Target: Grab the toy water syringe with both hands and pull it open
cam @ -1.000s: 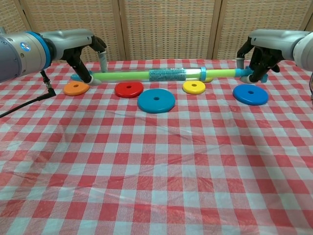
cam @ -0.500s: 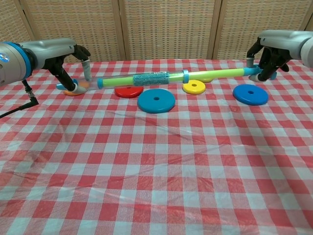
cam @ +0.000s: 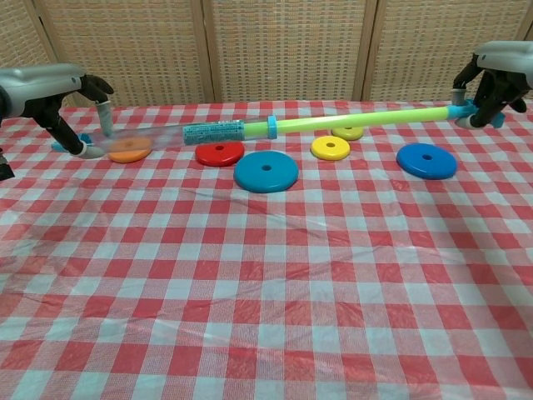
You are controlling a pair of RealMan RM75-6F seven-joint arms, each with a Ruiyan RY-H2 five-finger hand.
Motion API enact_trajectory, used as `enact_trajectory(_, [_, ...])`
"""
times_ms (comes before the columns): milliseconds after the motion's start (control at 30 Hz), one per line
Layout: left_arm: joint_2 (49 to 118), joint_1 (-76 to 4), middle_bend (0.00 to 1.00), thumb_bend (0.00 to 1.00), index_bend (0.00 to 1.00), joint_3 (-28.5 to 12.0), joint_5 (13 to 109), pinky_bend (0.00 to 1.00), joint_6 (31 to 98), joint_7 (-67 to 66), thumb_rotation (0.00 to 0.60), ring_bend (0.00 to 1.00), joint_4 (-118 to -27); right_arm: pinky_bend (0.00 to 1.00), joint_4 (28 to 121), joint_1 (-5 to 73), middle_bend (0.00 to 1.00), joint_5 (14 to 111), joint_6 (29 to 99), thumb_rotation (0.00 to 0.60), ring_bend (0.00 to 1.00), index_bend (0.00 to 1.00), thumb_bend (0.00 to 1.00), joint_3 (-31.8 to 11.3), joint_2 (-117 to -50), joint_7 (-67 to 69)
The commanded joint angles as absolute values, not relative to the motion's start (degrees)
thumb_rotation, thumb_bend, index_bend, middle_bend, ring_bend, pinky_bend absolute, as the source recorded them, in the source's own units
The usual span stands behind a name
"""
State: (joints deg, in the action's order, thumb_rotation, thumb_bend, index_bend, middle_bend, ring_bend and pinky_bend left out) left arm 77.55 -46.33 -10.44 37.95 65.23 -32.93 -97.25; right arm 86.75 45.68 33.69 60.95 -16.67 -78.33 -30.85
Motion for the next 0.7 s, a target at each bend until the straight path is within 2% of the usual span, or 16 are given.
enact_trajectory(33, [77.09, -45.65, 0.00, 0.34, 0.54, -9.91, 38.58, 0.00, 65.22, -32.53, 0.600, 0.00, -97.08, 0.78, 85.98, 45.56, 1.00, 32.89, 60.76, 0.600, 1.00, 0.76, 0.56, -16.66, -78.13, -30.96])
enact_trajectory(567, [77.59, -45.24, 0.00, 0.34, 0.54, -9.89, 38.61, 0.00, 63.86, -32.79, 0.600, 0.00, -95.31, 0.78, 83.42, 44.69, 1.00, 31.95, 60.03, 0.600, 1.00, 0.76, 0.56, -16.42, -77.16, -30.26])
enact_trajectory(700, [78.37, -45.92, 0.00, 0.34, 0.47, -10.27, 38.44, 0.00, 63.53, -33.57, 0.600, 0.00, -94.93, 0.78, 81.97, 44.24, 1.00, 33.22, 60.89, 0.600, 1.00, 0.75, 0.54, -16.00, -77.59, -29.93])
